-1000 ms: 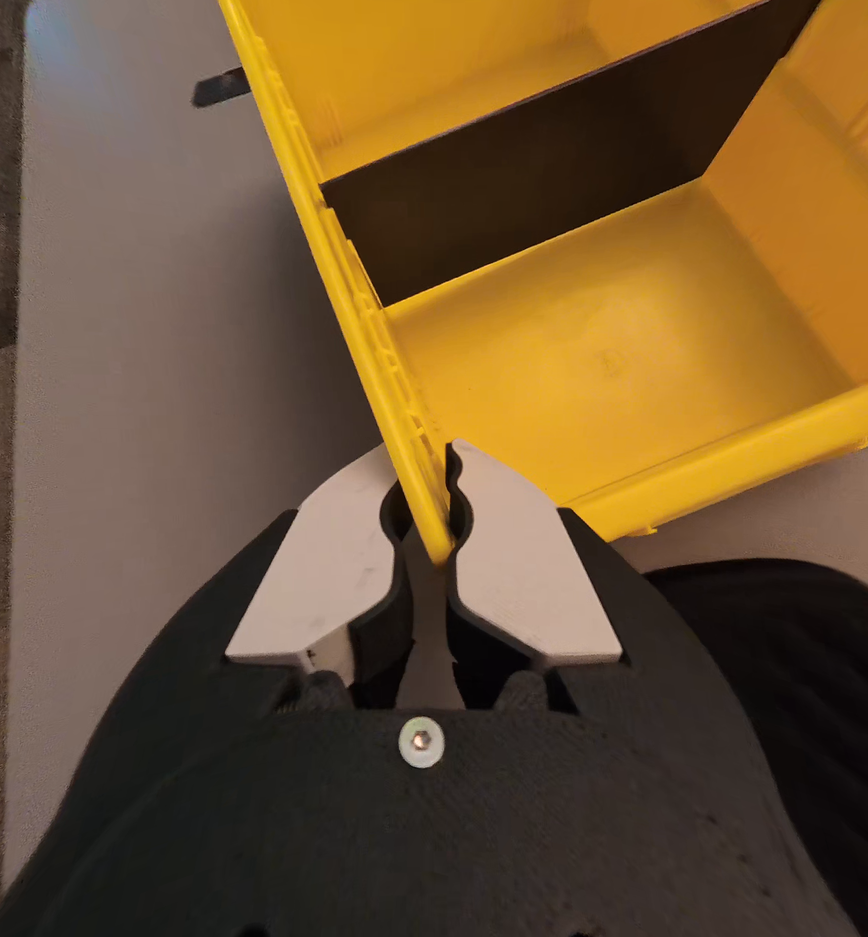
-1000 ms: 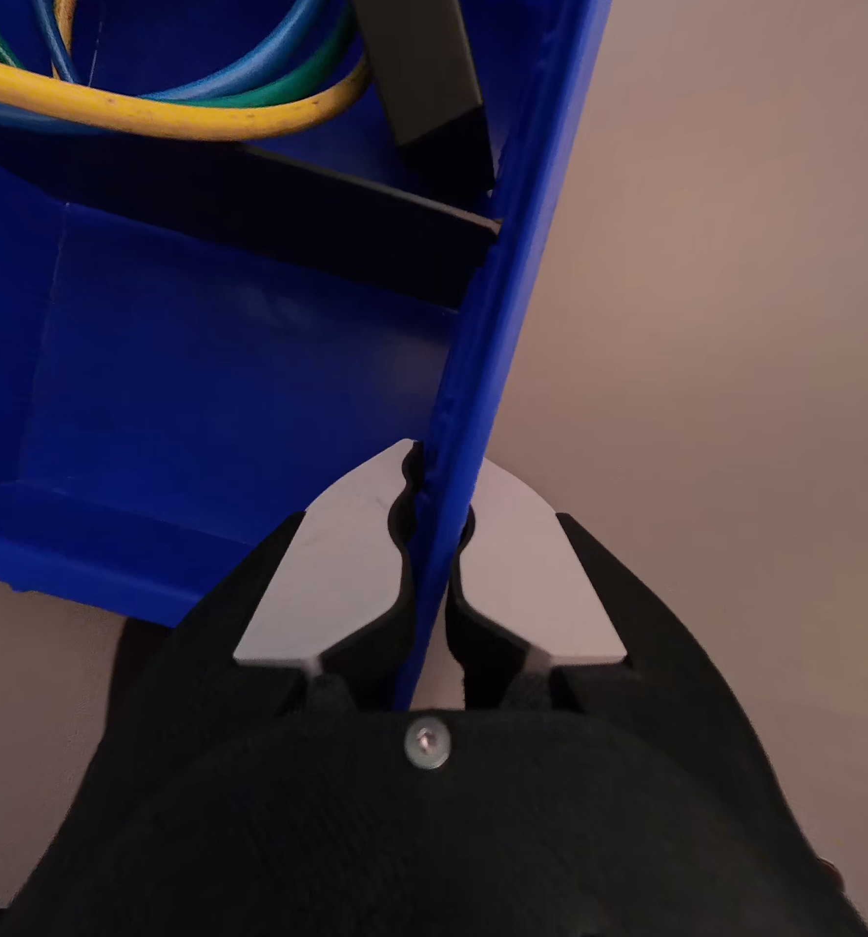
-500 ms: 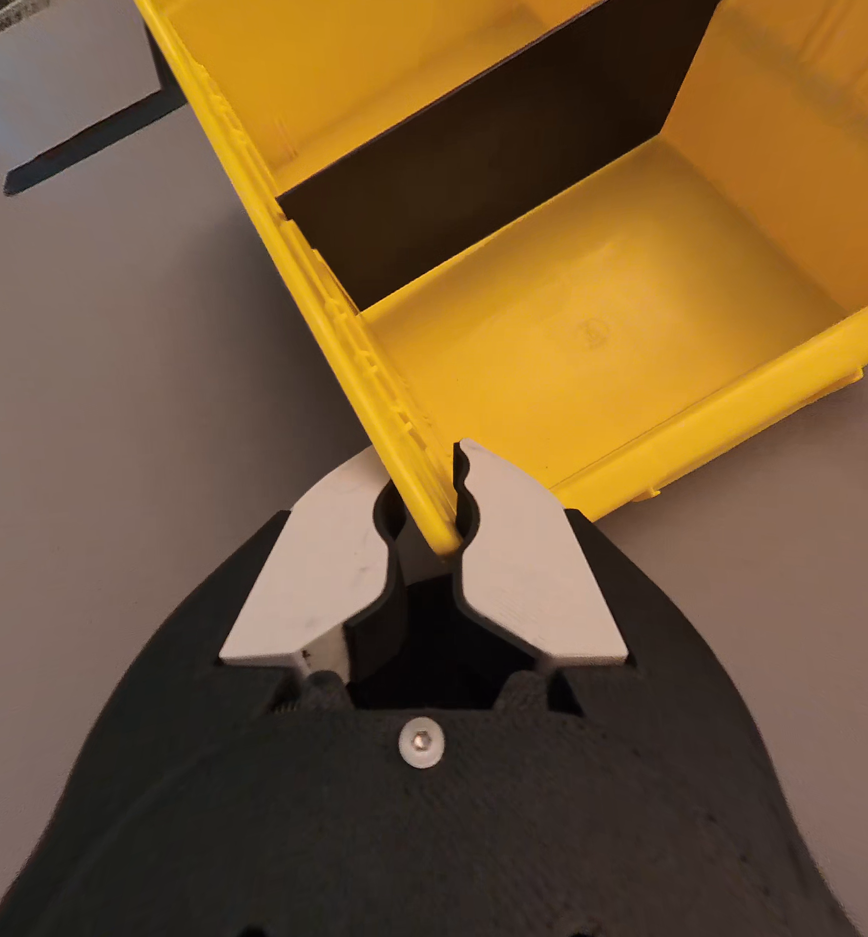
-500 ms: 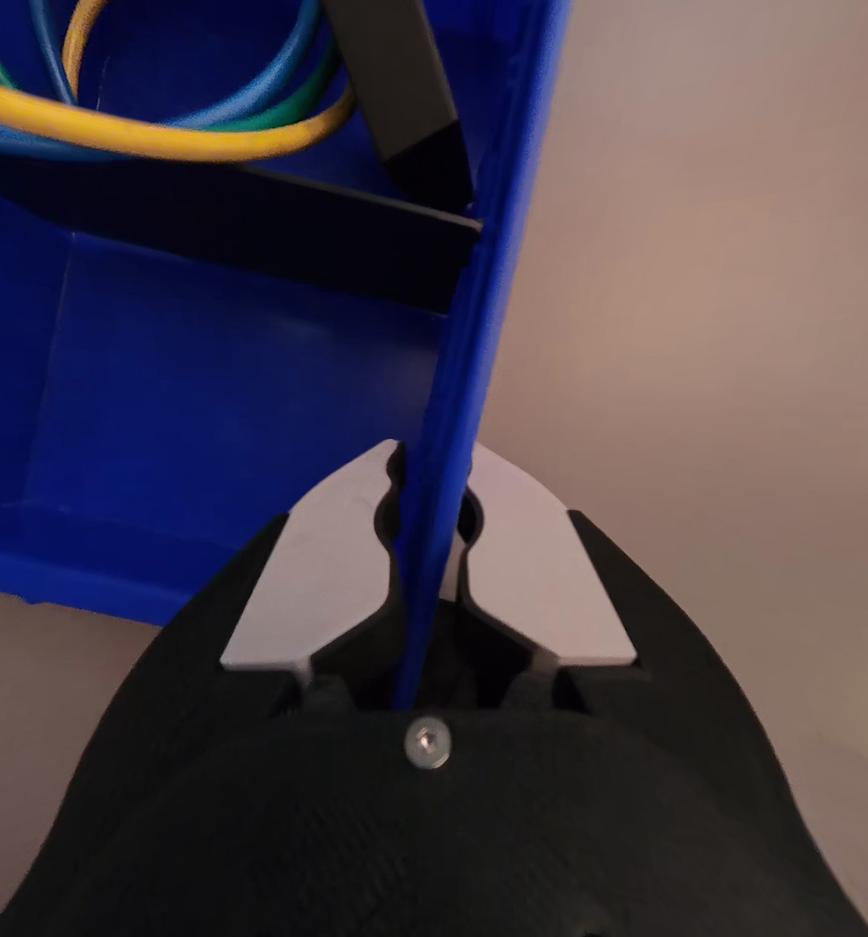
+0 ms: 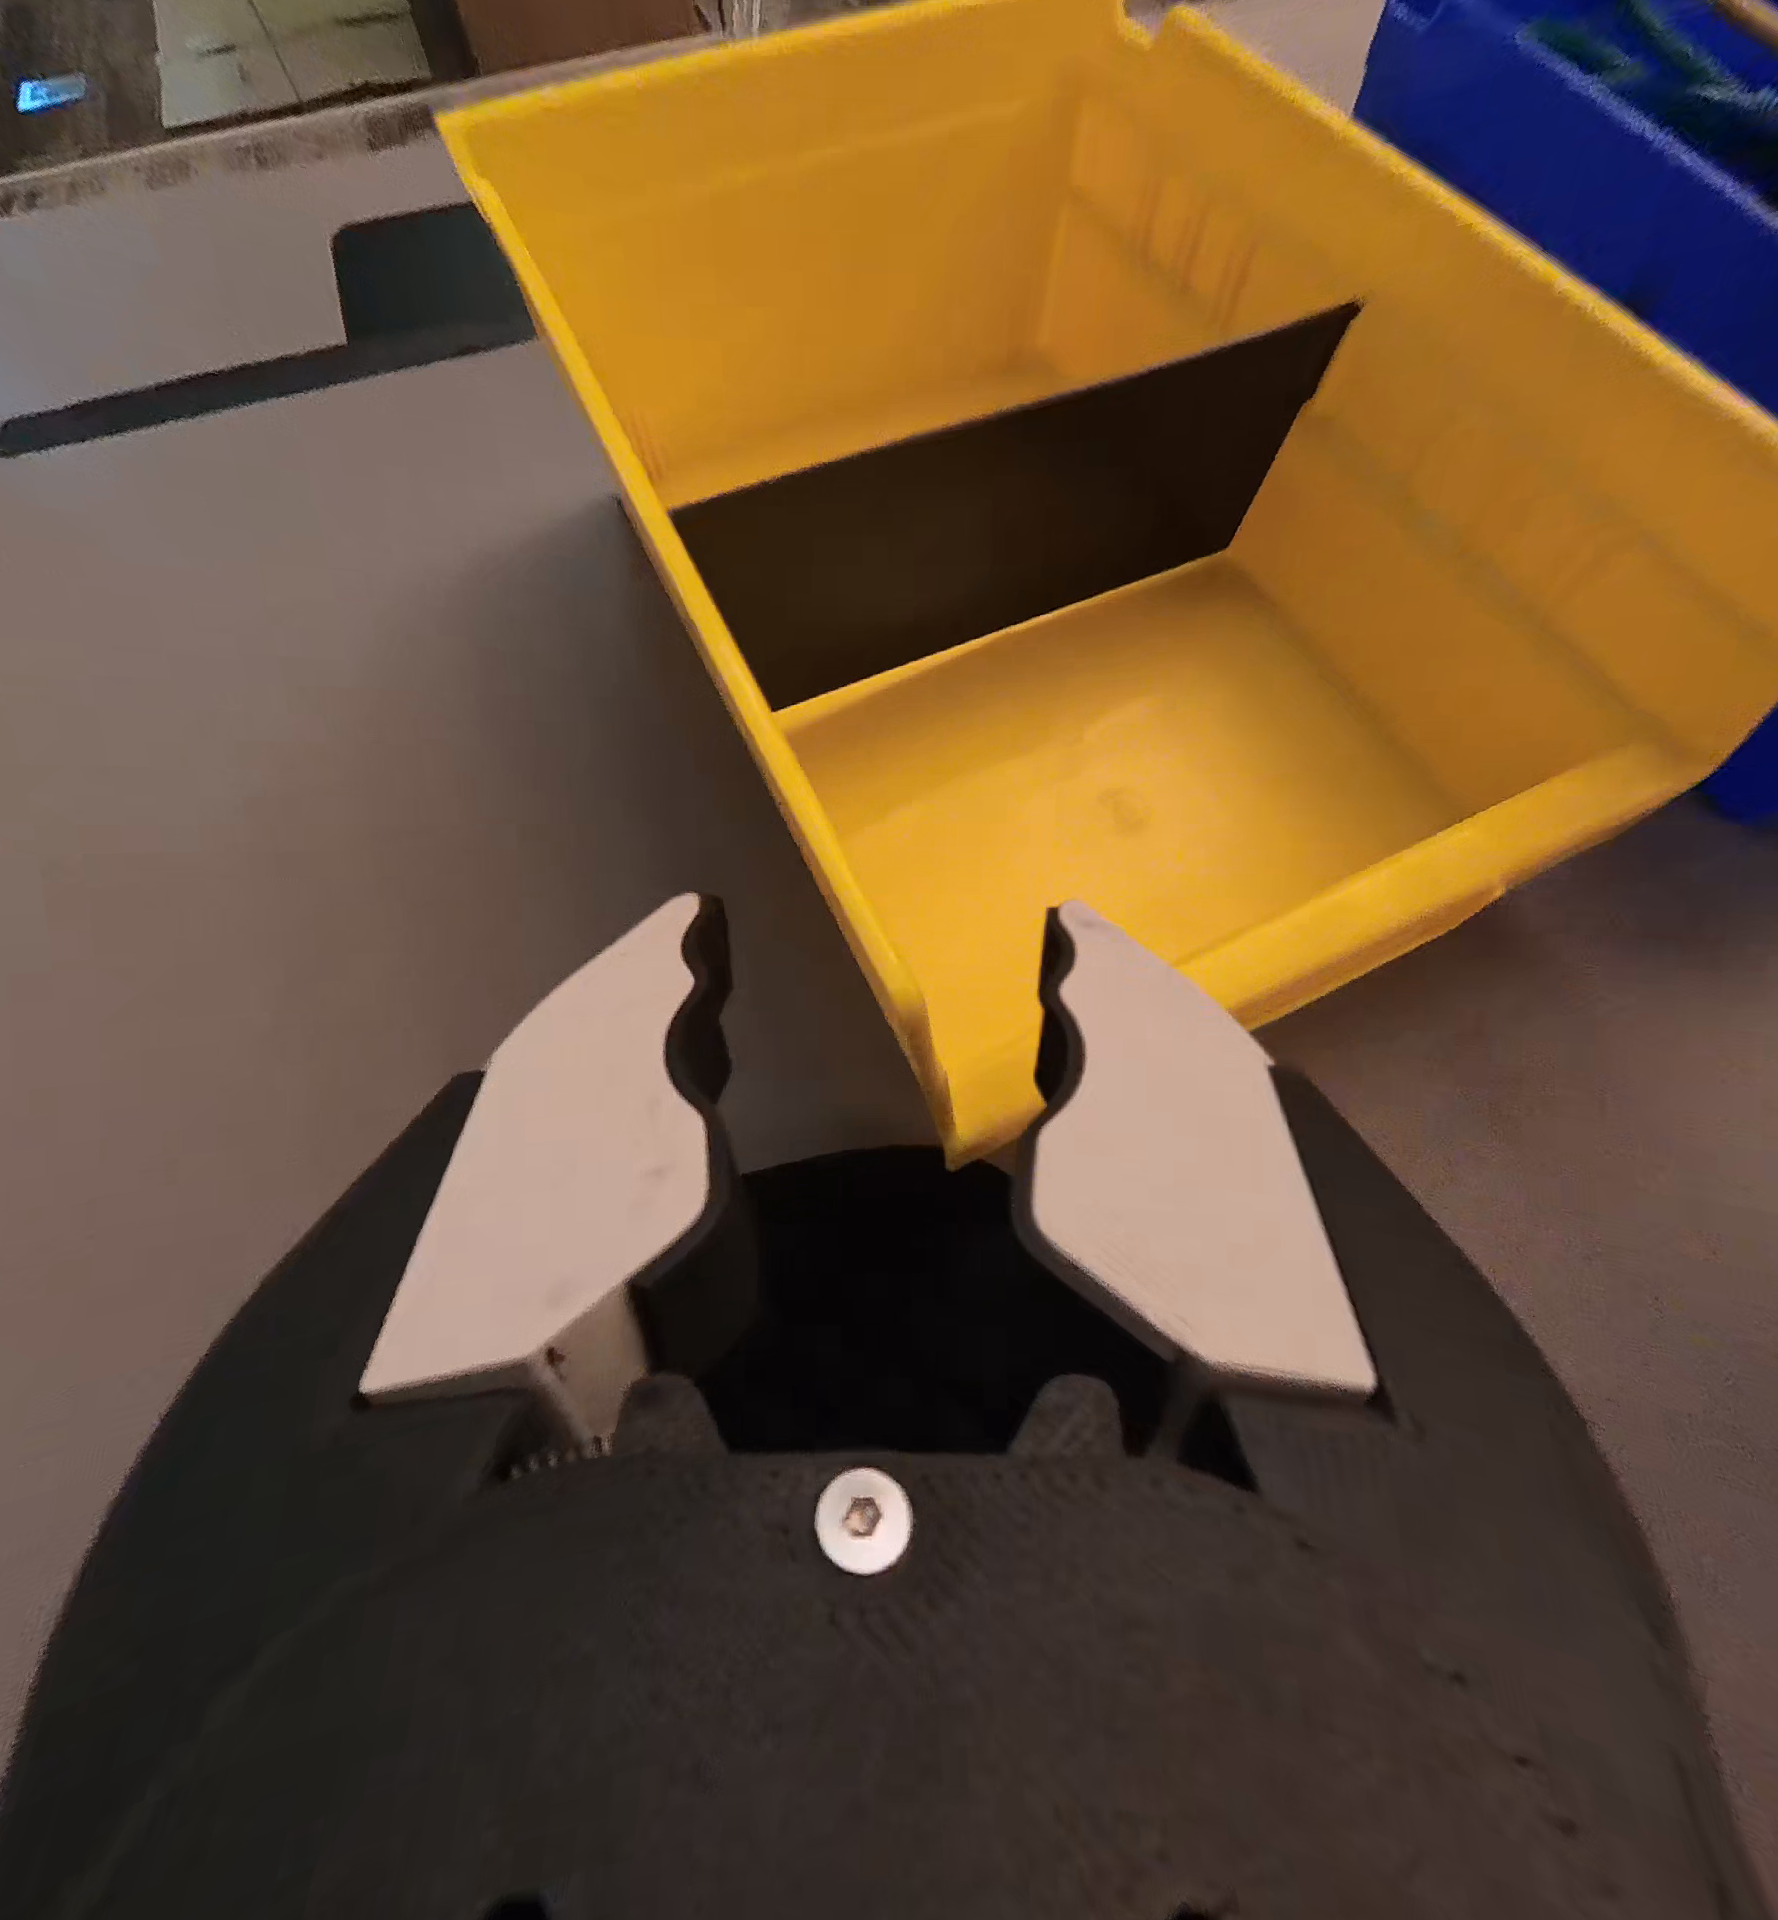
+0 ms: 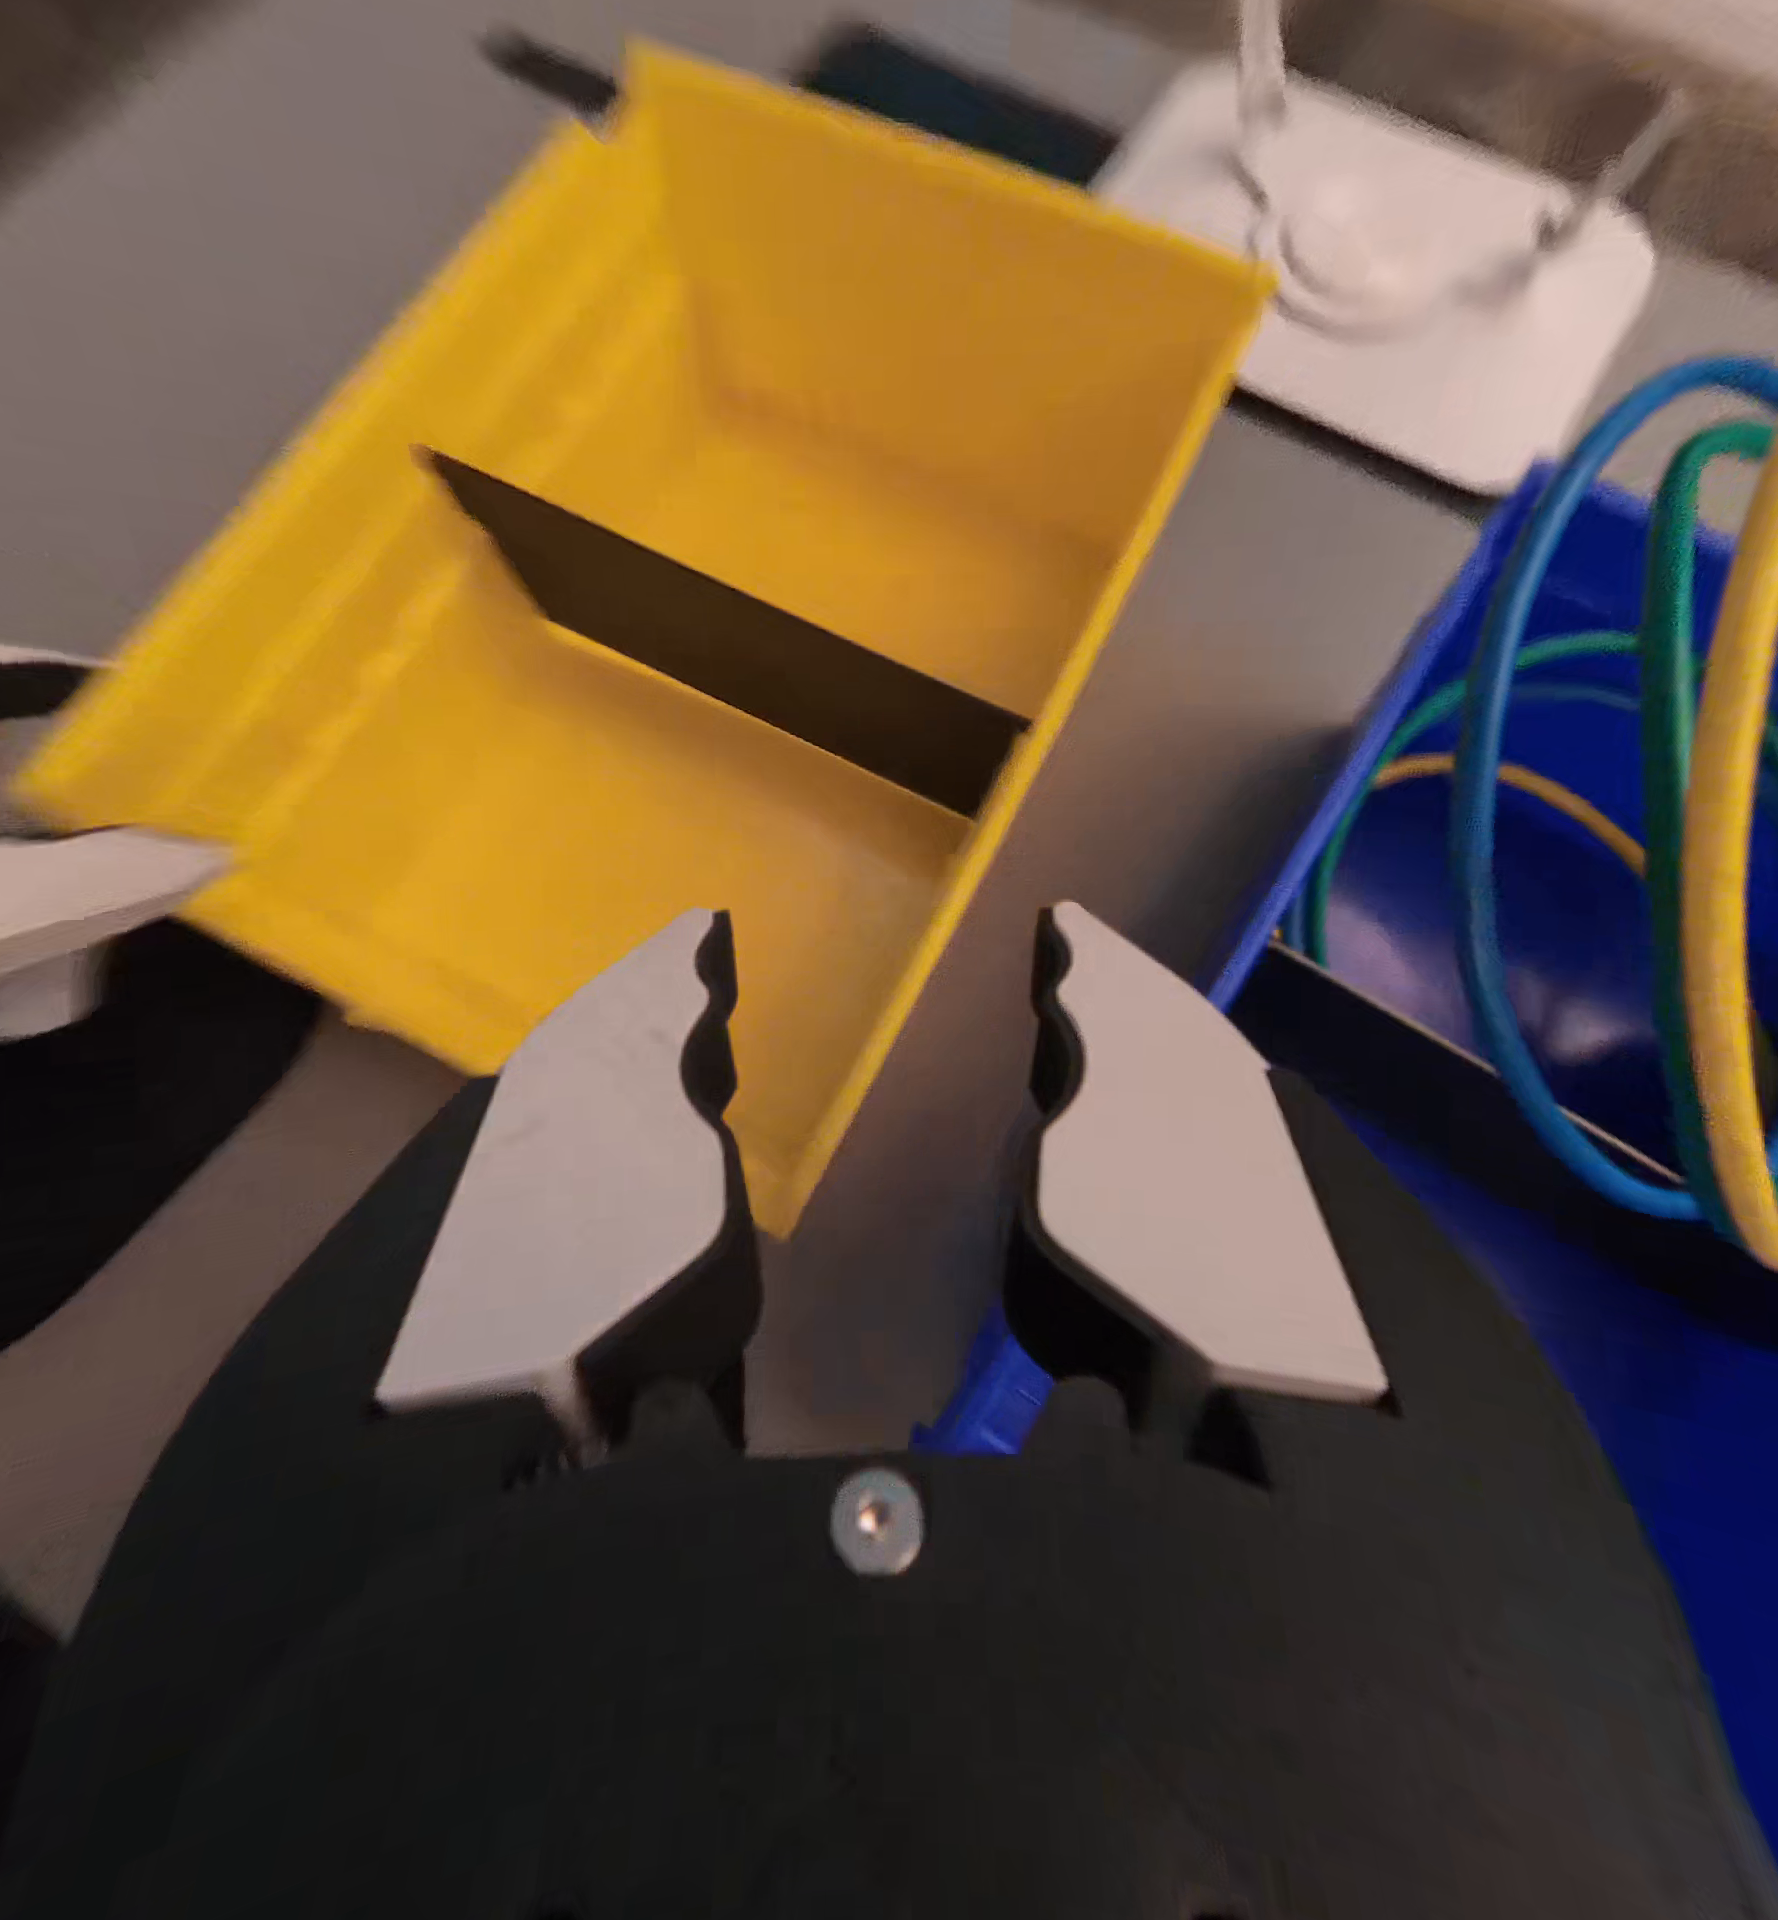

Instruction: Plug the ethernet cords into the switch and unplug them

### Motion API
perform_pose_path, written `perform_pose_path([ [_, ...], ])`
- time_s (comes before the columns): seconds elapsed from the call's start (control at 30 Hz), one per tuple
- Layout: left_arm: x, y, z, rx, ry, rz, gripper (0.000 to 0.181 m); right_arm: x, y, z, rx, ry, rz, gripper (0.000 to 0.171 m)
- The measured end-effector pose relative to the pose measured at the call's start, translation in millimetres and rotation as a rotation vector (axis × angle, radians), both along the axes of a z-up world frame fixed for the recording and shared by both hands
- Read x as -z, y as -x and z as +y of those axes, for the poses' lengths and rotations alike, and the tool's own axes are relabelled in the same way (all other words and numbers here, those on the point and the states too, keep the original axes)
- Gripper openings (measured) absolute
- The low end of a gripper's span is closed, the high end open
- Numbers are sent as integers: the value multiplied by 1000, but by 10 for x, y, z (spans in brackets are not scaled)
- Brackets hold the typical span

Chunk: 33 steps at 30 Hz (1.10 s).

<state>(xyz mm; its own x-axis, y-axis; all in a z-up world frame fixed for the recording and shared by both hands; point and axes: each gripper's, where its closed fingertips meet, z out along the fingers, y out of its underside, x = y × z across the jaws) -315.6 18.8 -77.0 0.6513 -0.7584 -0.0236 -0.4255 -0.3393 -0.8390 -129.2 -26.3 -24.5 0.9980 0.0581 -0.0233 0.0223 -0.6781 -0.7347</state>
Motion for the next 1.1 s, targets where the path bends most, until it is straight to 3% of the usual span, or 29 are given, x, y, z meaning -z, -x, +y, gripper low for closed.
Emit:
perform_pose_path([
  [0.13,-206,134,-102,1,-83,-5,57,352,-205,311,117,229,-93,50],
  [0.3,-415,224,-256,39,-138,-20,55,909,-156,311,114,606,36,44],
  [0.57,-618,364,-426,69,-180,-37,54,1209,-34,221,61,833,191,20],
  [0.77,-787,482,-515,38,-194,-61,53,1170,7,268,40,845,207,9],
  [0.87,-838,568,-674,20,-115,-70,52,1059,133,306,-32,855,253,5],
  [1.0,-1222,779,-825,-65,-192,-150,52,600,331,482,-126,811,275,5],
  [1.1,-1606,944,-907,-151,-305,-253,56,-40,367,588,-207,752,266,5],
])
